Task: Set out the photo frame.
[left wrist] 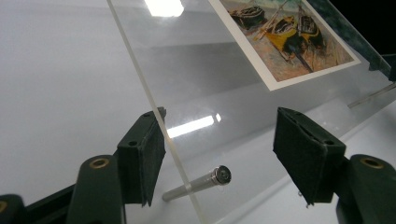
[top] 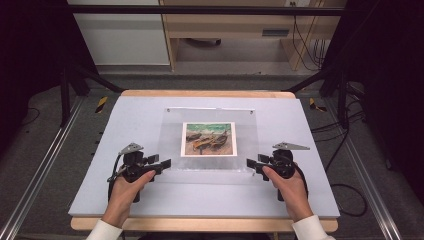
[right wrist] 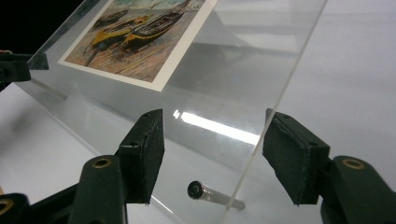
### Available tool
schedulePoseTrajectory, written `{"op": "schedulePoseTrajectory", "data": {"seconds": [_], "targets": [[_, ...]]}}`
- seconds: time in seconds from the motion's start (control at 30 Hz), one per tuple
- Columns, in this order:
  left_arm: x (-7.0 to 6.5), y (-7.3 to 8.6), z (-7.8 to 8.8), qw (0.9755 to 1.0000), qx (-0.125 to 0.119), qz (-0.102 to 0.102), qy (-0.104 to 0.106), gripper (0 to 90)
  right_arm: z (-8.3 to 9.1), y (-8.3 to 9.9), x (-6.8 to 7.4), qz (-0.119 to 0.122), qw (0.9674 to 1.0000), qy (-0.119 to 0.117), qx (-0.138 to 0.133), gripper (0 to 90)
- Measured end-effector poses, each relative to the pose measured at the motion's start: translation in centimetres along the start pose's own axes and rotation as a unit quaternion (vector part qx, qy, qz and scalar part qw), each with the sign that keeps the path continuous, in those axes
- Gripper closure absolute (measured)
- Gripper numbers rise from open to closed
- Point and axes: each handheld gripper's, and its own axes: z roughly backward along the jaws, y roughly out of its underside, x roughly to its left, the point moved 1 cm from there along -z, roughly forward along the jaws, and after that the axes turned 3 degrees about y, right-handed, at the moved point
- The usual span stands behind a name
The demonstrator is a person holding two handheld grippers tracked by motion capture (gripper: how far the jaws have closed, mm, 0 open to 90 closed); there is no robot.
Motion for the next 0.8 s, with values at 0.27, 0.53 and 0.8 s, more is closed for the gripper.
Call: {"op": "schedulePoseTrajectory", "data": {"seconds": [0.27,0.53,0.8], "targets": [[-0.20,0.31,0.49,0.9999,0.002,-0.010,-0.004,36.4,0.30,0.11,0.47,0.012,0.9999,0.009,-0.003,42.2],[-0.22,0.38,0.53,1.0000,-0.002,-0.005,-0.007,36.9,-0.07,-0.32,0.33,0.011,0.9999,0.011,-0.003,42.3],[-0.29,0.52,0.56,0.9999,-0.005,-0.008,-0.007,37.2,-0.17,-0.31,0.21,0.012,0.9999,0.010,-0.007,42.3]]}}
